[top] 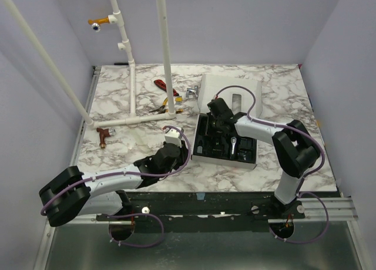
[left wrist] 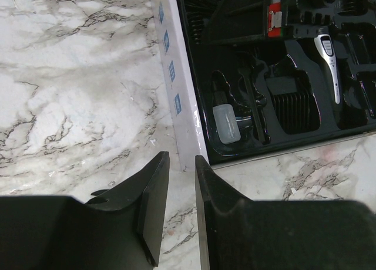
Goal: Sort the hair-cutting tools
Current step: Place the haircut tool in the storage box.
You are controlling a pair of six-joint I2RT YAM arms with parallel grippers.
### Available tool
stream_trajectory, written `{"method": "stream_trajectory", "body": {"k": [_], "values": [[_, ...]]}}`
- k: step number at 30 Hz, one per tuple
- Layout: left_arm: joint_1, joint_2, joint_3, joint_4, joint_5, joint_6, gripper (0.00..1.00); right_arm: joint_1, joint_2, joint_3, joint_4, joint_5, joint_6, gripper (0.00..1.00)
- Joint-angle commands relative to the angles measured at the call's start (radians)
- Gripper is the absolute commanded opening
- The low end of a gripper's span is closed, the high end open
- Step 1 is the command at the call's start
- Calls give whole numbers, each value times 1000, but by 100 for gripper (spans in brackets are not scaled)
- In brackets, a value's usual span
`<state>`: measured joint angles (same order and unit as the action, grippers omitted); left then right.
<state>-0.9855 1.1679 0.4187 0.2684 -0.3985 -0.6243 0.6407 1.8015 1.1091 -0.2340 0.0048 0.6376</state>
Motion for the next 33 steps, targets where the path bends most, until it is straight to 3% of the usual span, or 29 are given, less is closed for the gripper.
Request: {"method": "stream_trajectory", "body": {"k": [1, 10, 17, 21, 23, 26, 33], "values": [[10, -1, 18, 18, 21, 12, 26, 10, -45, -26, -35, 28, 22, 1], [14, -28, 0, 19, 20, 9, 25, 10, -194, -36, 9, 11, 70, 1], [13, -36, -9, 20, 26, 3, 25, 7, -219, -52, 2, 37, 61, 1], [17, -31, 2, 22, 51, -1, 27, 4, -168, -46, -16, 4, 38, 23], [20, -15, 19, 27, 88, 14, 29, 5, -149, -52, -10, -49, 36, 29], [28, 19, 54, 28, 145, 37, 33, 5, -130, -70, 6, -87, 31, 32], [34, 54, 84, -8, 161, 47, 33, 6, -165, -183, 38, -120, 28, 30]]}}
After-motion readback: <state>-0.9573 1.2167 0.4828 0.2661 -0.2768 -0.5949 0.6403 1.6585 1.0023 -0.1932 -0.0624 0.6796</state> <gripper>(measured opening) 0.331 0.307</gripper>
